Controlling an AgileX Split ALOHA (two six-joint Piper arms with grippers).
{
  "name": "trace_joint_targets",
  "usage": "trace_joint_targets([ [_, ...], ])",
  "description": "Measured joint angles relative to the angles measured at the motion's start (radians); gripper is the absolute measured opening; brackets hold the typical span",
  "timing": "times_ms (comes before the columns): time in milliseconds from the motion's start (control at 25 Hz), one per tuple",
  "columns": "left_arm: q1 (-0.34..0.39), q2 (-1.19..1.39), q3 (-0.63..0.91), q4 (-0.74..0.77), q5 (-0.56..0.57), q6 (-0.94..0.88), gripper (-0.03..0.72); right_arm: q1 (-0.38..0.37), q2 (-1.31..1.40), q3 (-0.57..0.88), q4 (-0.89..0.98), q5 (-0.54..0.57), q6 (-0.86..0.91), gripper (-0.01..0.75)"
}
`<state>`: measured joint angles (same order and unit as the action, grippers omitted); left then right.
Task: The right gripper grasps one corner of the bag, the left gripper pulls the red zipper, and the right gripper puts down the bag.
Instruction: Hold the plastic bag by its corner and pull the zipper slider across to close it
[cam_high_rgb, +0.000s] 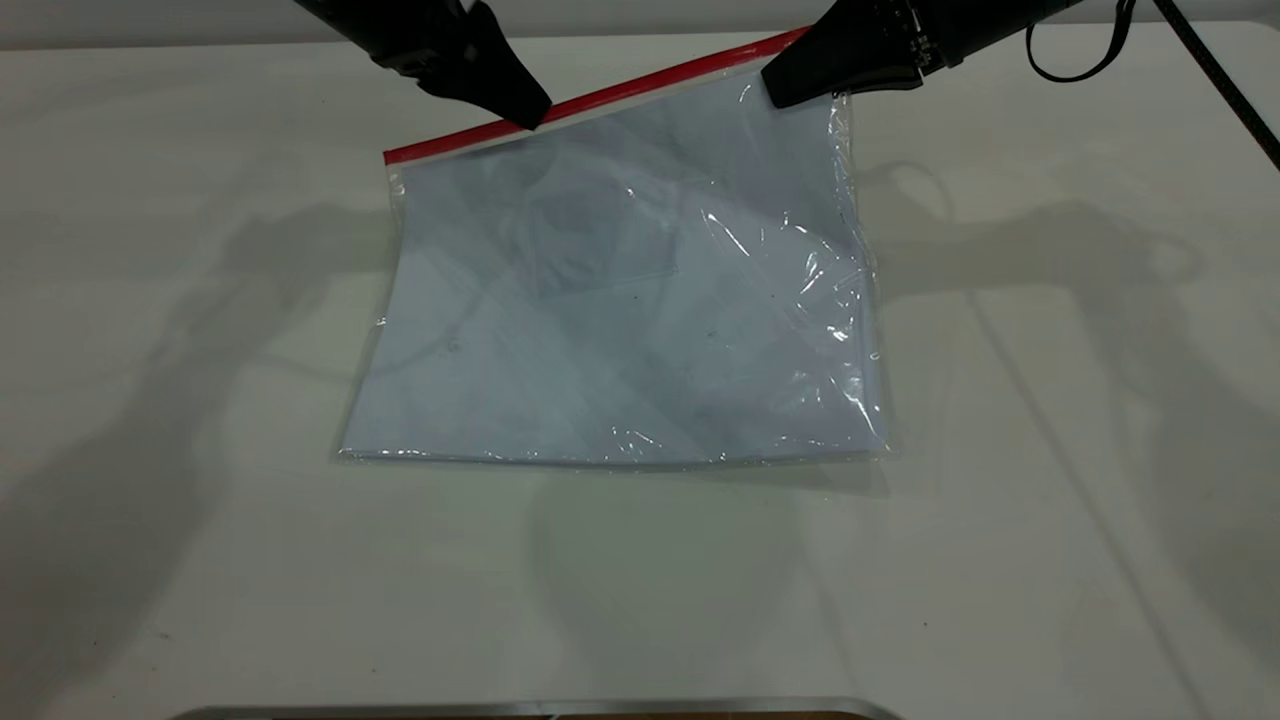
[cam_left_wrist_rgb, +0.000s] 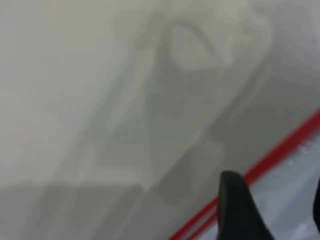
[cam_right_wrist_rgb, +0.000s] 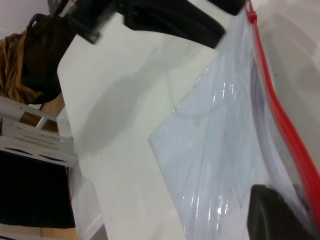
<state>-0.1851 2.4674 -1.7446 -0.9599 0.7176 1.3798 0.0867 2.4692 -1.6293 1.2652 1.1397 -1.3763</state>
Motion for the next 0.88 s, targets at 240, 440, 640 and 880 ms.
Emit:
trace_joint_targets([
  [240, -0.005, 0.045, -0.078, -0.02, -0.008, 0.005, 0.45, 0.0, 0.0, 0.0, -0.001, 0.0, 0.0, 0.033],
  [440, -0.006, 0.049, -0.106, -0.026, 0.007, 0.005, 0.43, 0.0, 0.0, 0.0, -0.001, 0.001, 0.0, 0.033],
  [640, -0.006, 0.096, -0.107, -0.029, 0.04, 0.005, 0.416, 0.0, 0.0, 0.0, -0.002, 0.001, 0.0, 0.033],
  [880, -0.006, 0.119, -0.132, -0.027, 0.041, 0.004, 0.414, 0.0, 0.0, 0.0, -0.012, 0.001, 0.0, 0.033],
])
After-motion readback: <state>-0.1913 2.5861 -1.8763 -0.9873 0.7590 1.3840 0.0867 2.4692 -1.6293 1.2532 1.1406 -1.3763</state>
